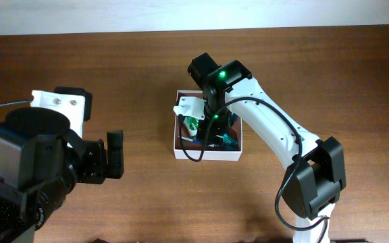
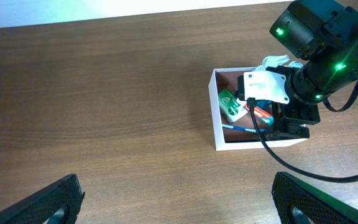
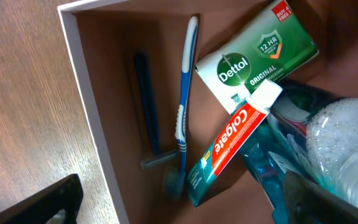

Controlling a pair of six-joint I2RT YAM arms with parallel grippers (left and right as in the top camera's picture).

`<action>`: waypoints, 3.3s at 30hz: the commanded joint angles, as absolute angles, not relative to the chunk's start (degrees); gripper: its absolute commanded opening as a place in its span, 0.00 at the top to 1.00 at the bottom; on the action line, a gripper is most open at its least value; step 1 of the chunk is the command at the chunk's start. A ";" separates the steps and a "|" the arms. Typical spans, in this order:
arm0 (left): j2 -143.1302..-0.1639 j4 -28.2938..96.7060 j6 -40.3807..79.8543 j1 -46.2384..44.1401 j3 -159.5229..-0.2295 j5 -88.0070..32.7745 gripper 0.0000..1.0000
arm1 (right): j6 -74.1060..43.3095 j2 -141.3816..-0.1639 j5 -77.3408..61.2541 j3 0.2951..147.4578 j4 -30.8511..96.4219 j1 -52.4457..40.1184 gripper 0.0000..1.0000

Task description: Pack container

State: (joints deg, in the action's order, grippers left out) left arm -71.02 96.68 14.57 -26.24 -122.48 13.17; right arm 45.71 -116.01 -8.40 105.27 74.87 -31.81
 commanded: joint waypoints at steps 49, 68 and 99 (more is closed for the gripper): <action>-70.74 96.68 14.11 -26.11 -122.83 13.96 0.01 | 5.65 -27.44 -10.57 66.98 55.33 -1.06 0.01; -70.74 96.68 14.09 -26.11 -122.83 13.96 0.01 | 5.45 -0.38 -12.03 18.63 42.15 -1.06 0.01; -70.74 96.68 14.11 -26.11 -122.83 13.96 0.01 | 5.48 -0.21 -11.27 9.63 41.74 -1.06 0.01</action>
State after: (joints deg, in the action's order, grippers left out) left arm -71.02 96.68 14.57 -26.24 -122.52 13.17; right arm 5.96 -0.91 -11.55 11.16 41.69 -1.52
